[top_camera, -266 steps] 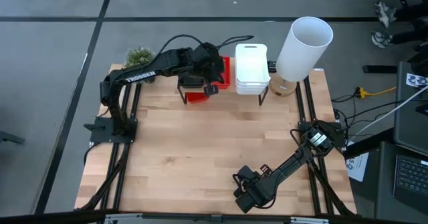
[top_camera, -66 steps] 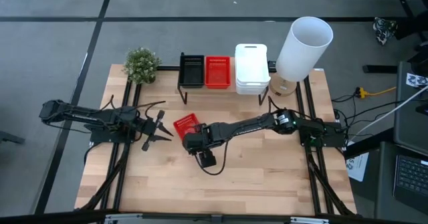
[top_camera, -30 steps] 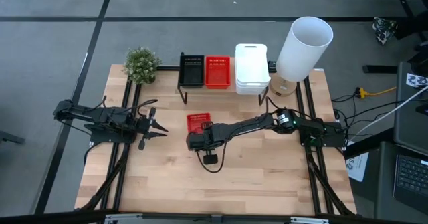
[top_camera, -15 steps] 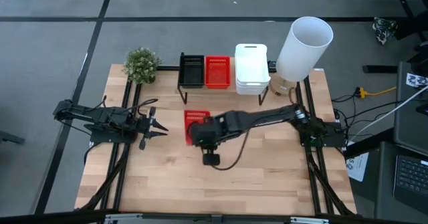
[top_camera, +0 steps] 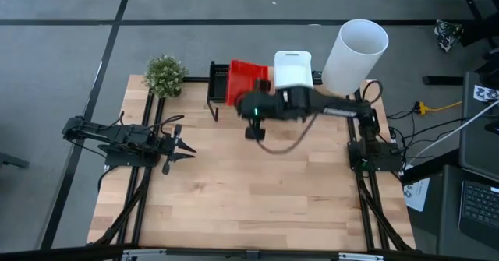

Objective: Stack baskets on shelf by color
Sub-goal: Stack the red bin on top of the stacked red bins on the shelf

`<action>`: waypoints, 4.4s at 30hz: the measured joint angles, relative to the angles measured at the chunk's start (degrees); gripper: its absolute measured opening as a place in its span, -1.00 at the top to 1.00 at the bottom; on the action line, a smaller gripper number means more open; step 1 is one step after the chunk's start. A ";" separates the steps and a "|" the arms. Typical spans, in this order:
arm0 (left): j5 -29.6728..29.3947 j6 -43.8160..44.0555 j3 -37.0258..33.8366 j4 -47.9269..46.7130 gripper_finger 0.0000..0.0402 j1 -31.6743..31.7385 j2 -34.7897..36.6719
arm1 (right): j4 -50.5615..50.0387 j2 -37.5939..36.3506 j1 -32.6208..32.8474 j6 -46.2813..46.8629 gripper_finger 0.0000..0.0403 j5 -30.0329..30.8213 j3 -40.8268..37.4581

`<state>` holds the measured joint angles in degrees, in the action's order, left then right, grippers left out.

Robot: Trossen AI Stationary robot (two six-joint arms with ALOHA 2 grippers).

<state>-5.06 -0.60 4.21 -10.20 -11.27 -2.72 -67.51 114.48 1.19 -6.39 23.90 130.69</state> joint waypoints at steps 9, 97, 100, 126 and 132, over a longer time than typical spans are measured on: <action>0.00 0.00 0.00 -0.02 0.66 0.01 0.00 | -3.72 0.50 -12.84 -2.99 1.00 -10.99 -0.13; 0.00 -0.02 -0.02 -0.02 0.66 -0.01 0.00 | 3.85 2.21 -13.67 0.23 0.38 -17.46 -9.66; 0.01 -0.01 -0.02 -0.03 0.66 0.01 0.00 | 6.84 2.21 -13.37 -1.11 0.38 -17.28 -8.64; 0.00 -0.02 -0.02 -0.02 0.66 -0.01 0.00 | -5.31 2.16 -14.20 -1.27 0.38 -4.15 -6.52; 0.00 -0.02 -0.02 -0.02 0.66 0.01 0.00 | -2.75 2.12 -13.39 -0.95 0.38 -7.07 -4.14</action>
<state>-5.06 -0.62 4.19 -10.22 -11.27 -2.72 -70.26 116.60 -12.20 -7.35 16.83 126.55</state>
